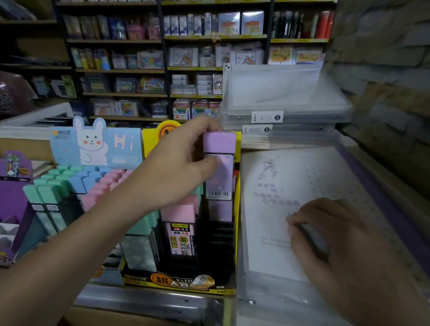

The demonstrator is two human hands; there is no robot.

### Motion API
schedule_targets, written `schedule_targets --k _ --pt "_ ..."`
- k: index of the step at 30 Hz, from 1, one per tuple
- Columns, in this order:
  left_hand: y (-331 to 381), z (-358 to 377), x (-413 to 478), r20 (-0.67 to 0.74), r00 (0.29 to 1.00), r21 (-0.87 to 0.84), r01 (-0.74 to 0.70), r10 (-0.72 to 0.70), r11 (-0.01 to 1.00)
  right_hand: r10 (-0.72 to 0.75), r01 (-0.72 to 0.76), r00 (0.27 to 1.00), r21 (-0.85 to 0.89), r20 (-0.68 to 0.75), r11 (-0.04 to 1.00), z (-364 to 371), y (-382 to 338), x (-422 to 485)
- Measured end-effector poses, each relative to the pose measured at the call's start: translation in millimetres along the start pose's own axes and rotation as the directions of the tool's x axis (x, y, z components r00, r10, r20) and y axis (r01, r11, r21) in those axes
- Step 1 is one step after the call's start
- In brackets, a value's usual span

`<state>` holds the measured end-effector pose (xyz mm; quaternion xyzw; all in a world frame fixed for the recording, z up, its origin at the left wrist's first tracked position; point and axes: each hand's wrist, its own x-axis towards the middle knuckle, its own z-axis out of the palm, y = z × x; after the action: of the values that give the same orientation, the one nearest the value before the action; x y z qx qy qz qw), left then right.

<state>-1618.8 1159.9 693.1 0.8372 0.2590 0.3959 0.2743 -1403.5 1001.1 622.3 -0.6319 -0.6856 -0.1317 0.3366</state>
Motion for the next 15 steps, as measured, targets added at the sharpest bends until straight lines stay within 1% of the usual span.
schedule_targets --k 6,15 --pt "-10.4 1.8 -1.2 0.030 1.000 0.060 0.008 -0.010 0.998 0.000 0.001 1.000 0.030 -0.026 1.000 -0.7 -2.2 0.2" --pt "-9.1 1.1 -2.4 0.091 0.996 0.219 0.005 -0.026 0.976 -0.019 0.020 1.000 0.030 -0.024 0.999 -1.0 -2.8 0.4"
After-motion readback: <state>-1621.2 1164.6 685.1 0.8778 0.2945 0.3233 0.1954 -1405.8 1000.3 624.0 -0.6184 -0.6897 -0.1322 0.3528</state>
